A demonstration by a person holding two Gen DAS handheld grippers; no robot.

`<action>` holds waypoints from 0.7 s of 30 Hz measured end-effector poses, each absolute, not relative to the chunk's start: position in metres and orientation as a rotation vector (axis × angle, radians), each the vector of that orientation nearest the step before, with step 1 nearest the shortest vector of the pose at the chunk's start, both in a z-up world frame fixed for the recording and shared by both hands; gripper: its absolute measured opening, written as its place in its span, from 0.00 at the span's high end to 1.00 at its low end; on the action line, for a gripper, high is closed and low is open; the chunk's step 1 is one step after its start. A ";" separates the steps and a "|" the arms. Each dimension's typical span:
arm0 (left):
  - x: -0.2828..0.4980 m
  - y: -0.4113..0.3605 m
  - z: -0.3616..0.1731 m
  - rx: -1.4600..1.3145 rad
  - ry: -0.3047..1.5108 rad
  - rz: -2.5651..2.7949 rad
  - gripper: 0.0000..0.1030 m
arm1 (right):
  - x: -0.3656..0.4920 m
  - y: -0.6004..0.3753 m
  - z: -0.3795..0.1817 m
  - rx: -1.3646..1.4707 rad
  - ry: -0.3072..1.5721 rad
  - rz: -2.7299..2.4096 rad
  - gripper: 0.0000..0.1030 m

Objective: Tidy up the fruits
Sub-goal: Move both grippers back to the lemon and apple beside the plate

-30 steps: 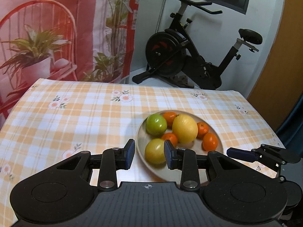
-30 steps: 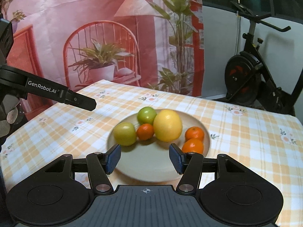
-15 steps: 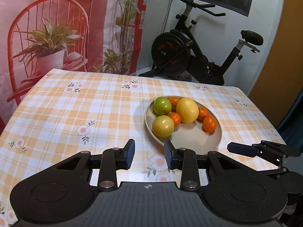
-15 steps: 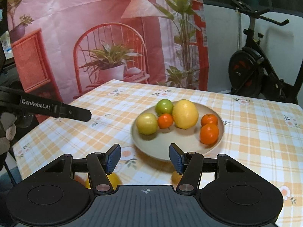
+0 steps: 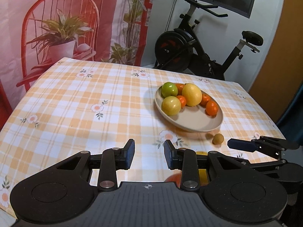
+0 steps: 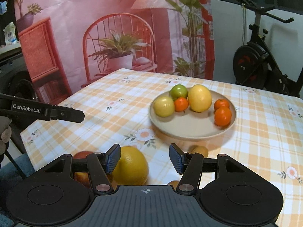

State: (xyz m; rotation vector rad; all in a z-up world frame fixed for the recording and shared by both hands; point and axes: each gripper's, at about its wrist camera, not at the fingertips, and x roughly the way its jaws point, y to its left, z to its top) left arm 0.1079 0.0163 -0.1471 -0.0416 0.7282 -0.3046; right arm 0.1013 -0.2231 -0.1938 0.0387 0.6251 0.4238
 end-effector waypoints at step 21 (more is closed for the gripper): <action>0.088 0.026 -0.166 -0.048 0.744 -0.352 0.60 | 0.095 -0.206 -0.202 -0.031 0.686 0.411 0.48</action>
